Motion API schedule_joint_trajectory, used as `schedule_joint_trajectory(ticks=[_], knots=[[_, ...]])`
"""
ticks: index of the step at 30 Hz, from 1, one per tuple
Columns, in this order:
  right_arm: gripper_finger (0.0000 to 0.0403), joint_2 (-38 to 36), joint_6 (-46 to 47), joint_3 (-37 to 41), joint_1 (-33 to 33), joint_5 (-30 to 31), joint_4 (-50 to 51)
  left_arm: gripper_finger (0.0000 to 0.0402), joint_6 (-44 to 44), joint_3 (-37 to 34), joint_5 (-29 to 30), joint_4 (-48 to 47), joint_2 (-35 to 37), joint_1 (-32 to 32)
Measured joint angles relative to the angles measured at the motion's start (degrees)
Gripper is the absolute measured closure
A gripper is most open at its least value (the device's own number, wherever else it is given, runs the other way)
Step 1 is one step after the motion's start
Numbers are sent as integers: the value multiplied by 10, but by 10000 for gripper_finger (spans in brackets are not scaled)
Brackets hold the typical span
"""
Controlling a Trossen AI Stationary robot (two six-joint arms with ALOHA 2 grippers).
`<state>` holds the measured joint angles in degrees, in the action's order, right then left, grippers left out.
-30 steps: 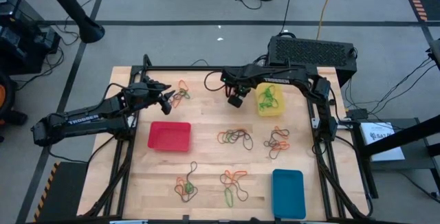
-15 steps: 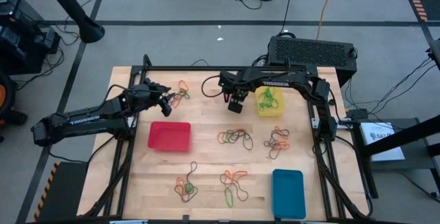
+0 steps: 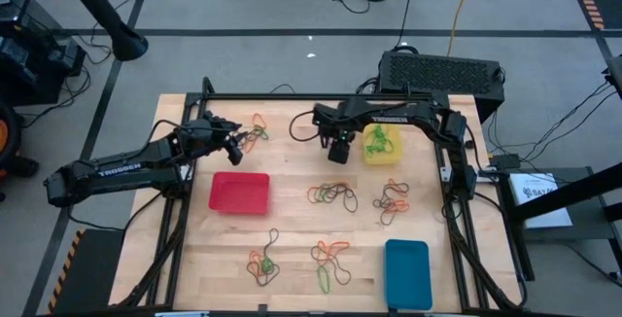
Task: Sort rubber bands into baskets
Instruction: Put the green rubber band into the yellow bin
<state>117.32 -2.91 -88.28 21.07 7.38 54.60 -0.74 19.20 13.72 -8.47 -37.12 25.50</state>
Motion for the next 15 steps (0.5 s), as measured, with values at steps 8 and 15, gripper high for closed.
schedule_joint_trajectory(ticks=[8,15], knots=[[222,0,17,61,2,48,-92,253,0,0,0,10,0,0],[254,0,18,61,4,61,-93,253,3,0,0,11,0,0]])
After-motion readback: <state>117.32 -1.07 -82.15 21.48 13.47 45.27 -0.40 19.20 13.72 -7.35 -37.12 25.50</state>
